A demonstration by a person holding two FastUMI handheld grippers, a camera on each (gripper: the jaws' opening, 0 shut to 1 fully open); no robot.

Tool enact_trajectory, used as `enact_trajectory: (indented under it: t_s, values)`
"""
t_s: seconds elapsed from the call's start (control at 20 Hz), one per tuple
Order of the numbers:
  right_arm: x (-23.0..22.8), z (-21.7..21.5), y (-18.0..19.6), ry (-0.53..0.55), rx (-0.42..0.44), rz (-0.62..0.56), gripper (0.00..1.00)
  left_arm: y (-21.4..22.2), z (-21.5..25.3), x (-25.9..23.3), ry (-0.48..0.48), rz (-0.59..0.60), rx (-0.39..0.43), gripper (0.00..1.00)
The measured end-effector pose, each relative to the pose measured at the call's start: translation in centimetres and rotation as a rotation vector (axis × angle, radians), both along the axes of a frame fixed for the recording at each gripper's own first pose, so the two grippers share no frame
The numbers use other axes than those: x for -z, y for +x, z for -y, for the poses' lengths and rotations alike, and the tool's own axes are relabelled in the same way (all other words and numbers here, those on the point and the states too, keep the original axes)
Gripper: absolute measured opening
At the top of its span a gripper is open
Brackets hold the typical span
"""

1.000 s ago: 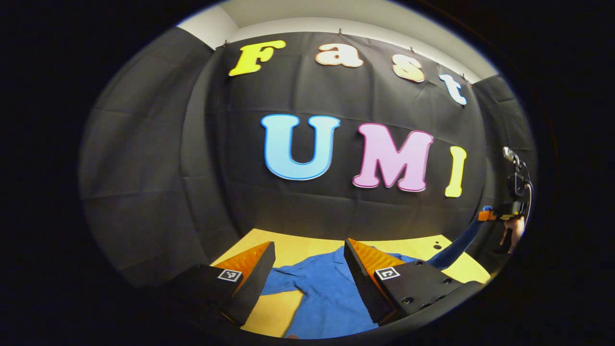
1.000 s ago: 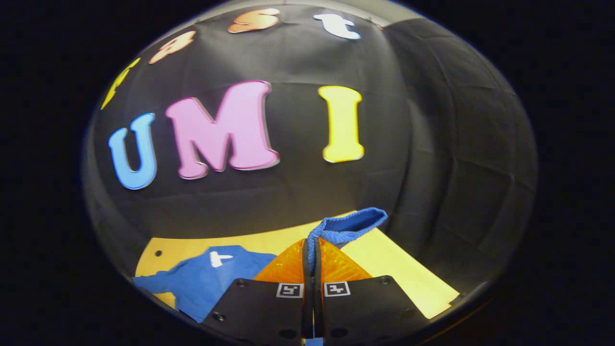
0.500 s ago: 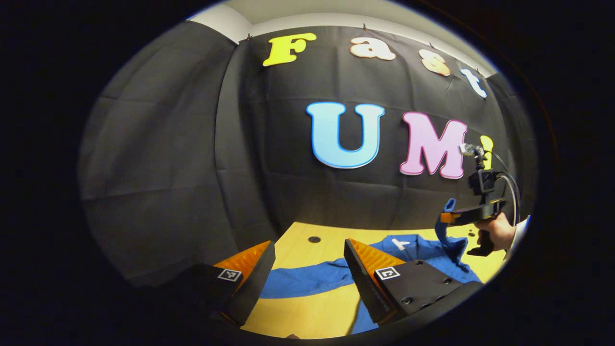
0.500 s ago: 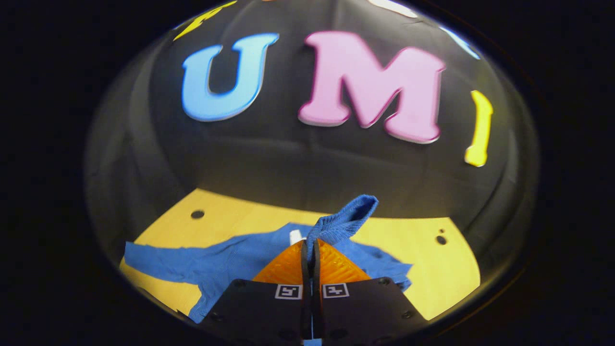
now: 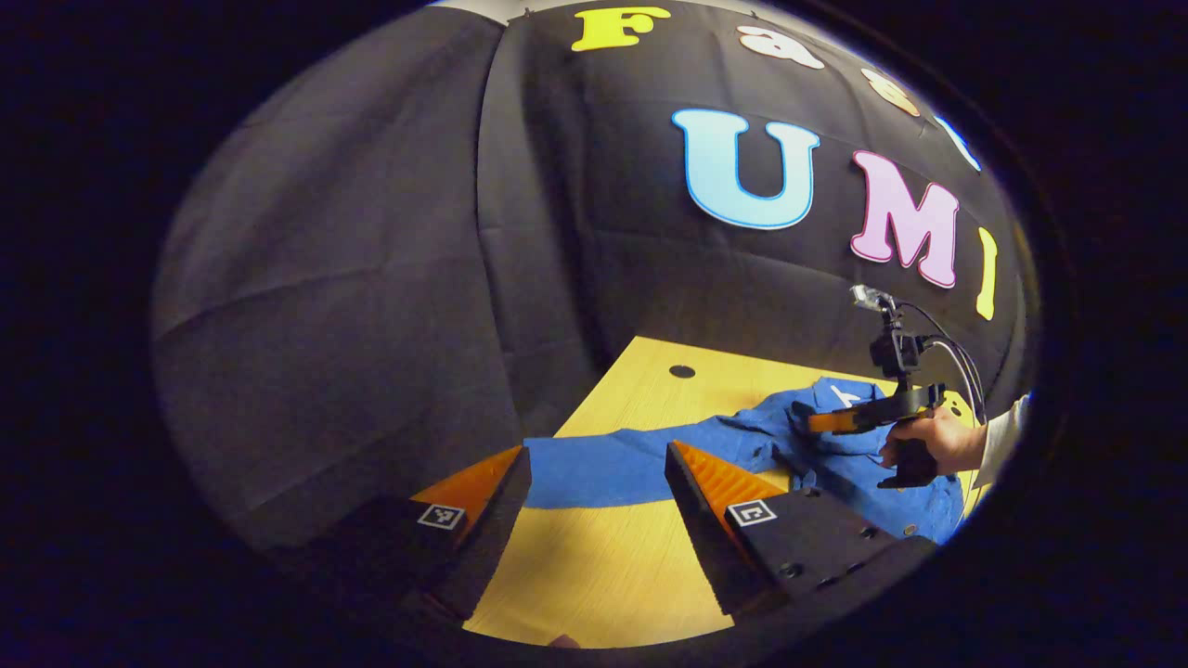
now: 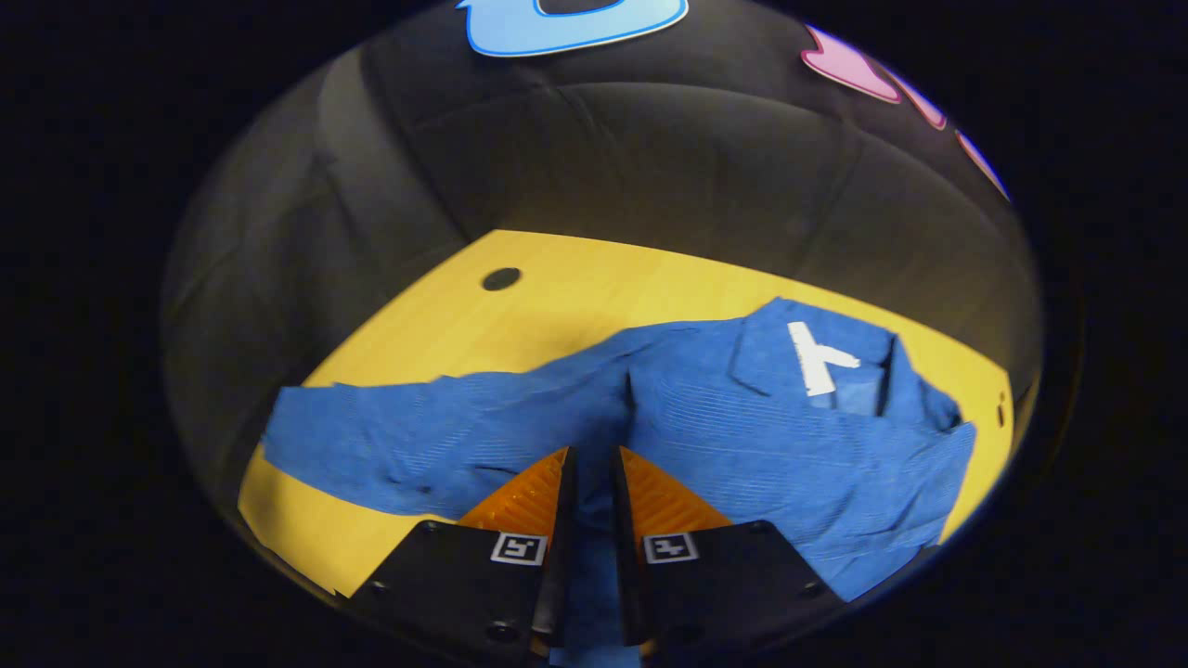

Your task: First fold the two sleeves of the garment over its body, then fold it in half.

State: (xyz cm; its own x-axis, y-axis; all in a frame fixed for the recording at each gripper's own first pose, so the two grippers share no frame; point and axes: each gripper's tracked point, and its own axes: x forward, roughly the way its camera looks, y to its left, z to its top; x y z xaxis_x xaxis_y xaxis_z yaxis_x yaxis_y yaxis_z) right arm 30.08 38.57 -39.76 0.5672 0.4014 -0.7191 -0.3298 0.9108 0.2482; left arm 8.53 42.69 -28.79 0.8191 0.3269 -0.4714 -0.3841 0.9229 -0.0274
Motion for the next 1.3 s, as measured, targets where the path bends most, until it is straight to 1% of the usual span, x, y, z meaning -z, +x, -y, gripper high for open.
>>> enact_trajectory:
  t_s: [0.15, 0.2, 0.25, 0.4, 0.45, 0.55, 0.65, 0.85, 0.9, 0.95, 1.0, 1.05, 1.1, 1.15, 1.2, 1.3]
  values:
    - [-2.5, 1.4, -0.2, 0.014, 0.031, 0.022, 0.76, 0.8, -1.1, 1.6, -0.055, -0.031, -0.018, 0.85]
    - [-4.0, 2.4, -0.4, 0.019, 0.037, 0.047, 0.86, 1.3, -1.6, 2.4, -0.069, -0.042, -0.024, 0.86]
    - [-5.7, 3.5, -0.7, 0.021, 0.039, 0.079, 0.83, 1.6, -2.1, 3.2, -0.075, -0.06, -0.029, 0.87]
    - [-11.8, 7.0, -3.3, 0.049, 0.013, 0.194, 0.86, 3.1, -3.7, 5.9, -0.055, -0.145, -0.062, 0.86]
    - [-14.1, 8.5, -4.5, 0.062, 0.009, 0.233, 0.9, 3.9, -4.3, 7.2, -0.056, -0.177, -0.072, 0.86]
    - [-17.1, 12.0, -7.2, 0.058, 0.004, 0.28, 0.89, 4.8, -4.7, 9.2, -0.092, -0.221, -0.079, 0.86]
    - [-17.2, 16.1, -9.9, 0.017, 0.036, 0.253, 0.89, 5.4, -5.2, 11.2, -0.118, -0.265, -0.073, 0.86]
    - [-16.4, 22.8, -12.7, -0.033, 0.144, 0.203, 0.89, 6.7, -6.1, 13.8, -0.129, -0.297, -0.076, 0.86]
    - [-16.1, 24.2, -13.1, -0.048, 0.166, 0.2, 0.89, 6.4, -6.3, 14.8, -0.142, -0.321, -0.094, 0.86]
    - [-15.6, 25.6, -13.4, -0.073, 0.192, 0.196, 0.89, 5.6, -6.8, 15.4, -0.131, -0.347, -0.13, 0.86]
    - [-14.9, 26.8, -14.1, -0.085, 0.217, 0.178, 0.89, 6.5, -7.6, 15.4, -0.088, -0.291, -0.134, 0.86]
    - [-14.7, 27.1, -14.7, -0.074, 0.231, 0.161, 0.89, 6.0, -7.2, 15.9, -0.106, -0.315, -0.149, 0.87]
    - [-14.6, 27.0, -15.0, -0.057, 0.245, 0.152, 0.89, 6.0, -7.1, 15.1, -0.082, -0.297, -0.136, 0.88]
    - [-14.5, 27.0, -15.2, -0.046, 0.254, 0.147, 0.89, 6.0, -6.8, 15.5, -0.091, -0.318, -0.122, 0.86]
    - [-14.8, 27.4, -15.6, -0.042, 0.26, 0.147, 0.89, 6.4, -6.4, 15.1, -0.089, -0.328, -0.078, 0.85]
    - [-15.7, 28.0, -16.3, -0.035, 0.26, 0.155, 0.89, 6.8, -5.6, 15.0, -0.116, -0.353, -0.014, 0.6]
